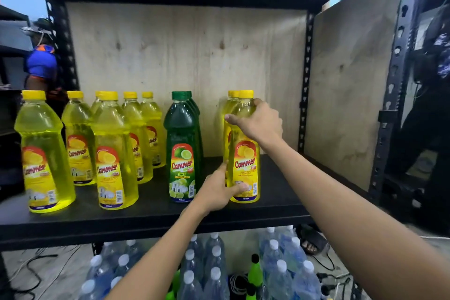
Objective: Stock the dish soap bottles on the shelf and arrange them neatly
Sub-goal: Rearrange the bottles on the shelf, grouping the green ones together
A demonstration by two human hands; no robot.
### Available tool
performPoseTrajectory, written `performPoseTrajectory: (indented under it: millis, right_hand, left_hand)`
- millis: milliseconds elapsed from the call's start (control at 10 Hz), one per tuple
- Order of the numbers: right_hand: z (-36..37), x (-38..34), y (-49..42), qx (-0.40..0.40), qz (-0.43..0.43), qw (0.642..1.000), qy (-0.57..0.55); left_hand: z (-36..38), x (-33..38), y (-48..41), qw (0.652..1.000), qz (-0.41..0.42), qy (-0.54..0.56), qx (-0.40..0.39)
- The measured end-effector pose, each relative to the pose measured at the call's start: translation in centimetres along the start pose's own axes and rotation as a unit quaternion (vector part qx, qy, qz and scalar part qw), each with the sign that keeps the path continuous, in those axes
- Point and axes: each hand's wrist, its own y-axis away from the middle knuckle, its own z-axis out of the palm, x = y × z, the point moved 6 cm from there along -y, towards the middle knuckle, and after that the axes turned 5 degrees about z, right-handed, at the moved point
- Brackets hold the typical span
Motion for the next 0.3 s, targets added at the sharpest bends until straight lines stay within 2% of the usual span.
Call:
performPoseTrajectory:
  millis: [200, 300]
  right_hand:
    - [0.5, -0.1, 0.2, -0.001, 0.003, 1.000, 0.007]
    - [0.9, 1.3, 2.3, -0.041, 0.030, 0.998, -0.026]
  left_hand:
    - [0.0, 0.3, 0.9, 1.000, -0.013, 0.003, 0.020]
    - [0.1, 1.8, 3.8, 0.996, 0.018, -0.056, 0.066]
